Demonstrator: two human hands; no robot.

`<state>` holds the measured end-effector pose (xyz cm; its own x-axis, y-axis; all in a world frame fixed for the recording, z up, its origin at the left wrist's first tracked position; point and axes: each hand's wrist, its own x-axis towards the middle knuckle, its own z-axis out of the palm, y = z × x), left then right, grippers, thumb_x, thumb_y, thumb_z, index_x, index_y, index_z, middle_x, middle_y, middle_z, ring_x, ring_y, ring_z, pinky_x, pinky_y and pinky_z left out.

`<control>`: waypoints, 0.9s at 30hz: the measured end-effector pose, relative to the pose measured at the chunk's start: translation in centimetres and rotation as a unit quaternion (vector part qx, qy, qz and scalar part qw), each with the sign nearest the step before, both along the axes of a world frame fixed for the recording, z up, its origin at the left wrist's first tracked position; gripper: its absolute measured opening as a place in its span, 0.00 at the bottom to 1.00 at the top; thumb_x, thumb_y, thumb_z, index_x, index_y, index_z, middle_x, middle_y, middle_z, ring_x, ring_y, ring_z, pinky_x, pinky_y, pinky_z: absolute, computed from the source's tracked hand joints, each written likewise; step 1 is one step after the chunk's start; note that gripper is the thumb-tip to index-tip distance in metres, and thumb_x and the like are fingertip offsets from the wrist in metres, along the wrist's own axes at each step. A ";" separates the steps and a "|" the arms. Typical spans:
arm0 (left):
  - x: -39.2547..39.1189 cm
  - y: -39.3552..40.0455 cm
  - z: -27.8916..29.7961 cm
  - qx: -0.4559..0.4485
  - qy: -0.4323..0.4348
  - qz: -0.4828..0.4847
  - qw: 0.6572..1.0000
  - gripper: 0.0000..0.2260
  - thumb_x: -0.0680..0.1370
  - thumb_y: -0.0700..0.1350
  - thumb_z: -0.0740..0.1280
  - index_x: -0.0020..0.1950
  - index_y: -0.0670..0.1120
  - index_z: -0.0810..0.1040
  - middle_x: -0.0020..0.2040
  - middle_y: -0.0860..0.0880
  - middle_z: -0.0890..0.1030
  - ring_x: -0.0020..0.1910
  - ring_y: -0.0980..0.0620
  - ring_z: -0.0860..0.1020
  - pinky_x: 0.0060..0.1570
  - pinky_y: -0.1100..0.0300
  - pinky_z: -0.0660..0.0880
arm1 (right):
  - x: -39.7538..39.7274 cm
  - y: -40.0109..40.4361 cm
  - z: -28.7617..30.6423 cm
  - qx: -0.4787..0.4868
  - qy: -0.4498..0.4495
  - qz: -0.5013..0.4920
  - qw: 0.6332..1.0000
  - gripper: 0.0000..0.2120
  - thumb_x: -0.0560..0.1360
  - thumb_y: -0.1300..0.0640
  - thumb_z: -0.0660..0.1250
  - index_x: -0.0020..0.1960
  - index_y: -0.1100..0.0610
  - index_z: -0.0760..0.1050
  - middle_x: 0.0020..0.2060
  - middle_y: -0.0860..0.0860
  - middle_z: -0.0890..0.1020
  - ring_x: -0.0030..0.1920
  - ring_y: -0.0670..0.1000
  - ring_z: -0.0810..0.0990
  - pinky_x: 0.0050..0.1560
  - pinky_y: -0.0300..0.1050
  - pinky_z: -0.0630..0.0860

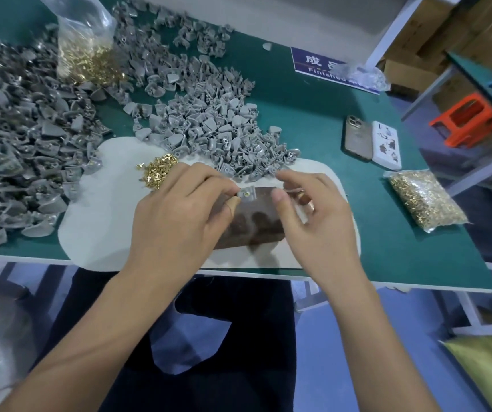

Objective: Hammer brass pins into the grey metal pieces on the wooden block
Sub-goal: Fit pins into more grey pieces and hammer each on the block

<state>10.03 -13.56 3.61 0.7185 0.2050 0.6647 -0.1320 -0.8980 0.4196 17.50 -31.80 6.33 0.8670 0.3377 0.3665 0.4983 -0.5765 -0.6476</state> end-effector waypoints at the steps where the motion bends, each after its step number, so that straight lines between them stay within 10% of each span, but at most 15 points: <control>1: -0.1 0.3 0.0 0.002 -0.005 0.004 1.000 0.02 0.79 0.48 0.69 0.50 0.52 0.81 0.49 0.57 0.79 0.49 0.53 0.76 0.34 0.57 0.72 | -0.4 0.7 0.4 0.009 -0.020 0.042 0.999 0.11 0.79 0.55 0.70 0.61 0.51 0.82 0.52 0.47 0.81 0.56 0.50 0.78 0.60 0.48 0.75; 12: -4.2 5.7 -0.4 0.025 0.013 0.077 0.997 0.03 0.77 0.47 0.72 0.50 0.51 0.84 0.49 0.54 0.81 0.50 0.53 0.76 0.35 0.63 0.66 | -1.6 8.5 0.3 -0.065 -0.135 0.166 0.975 0.02 0.77 0.55 0.74 0.49 0.52 0.85 0.45 0.46 0.83 0.49 0.55 0.79 0.52 0.59 0.72; 27: -10.7 17.1 -2.3 -0.069 0.056 0.231 0.969 0.05 0.78 0.48 0.72 0.51 0.49 0.84 0.48 0.53 0.82 0.49 0.49 0.77 0.35 0.49 0.77 | -5.4 25.1 -0.4 -0.196 -0.142 0.271 0.932 0.05 0.78 0.51 0.67 0.45 0.49 0.80 0.42 0.43 0.79 0.50 0.50 0.74 0.51 0.46 0.66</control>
<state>-0.71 3.50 1.36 0.5948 0.6044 0.5300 0.3251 -0.7839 0.5290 12.11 -6.74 5.92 0.4175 0.8534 0.3120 0.9041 -0.3555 -0.2372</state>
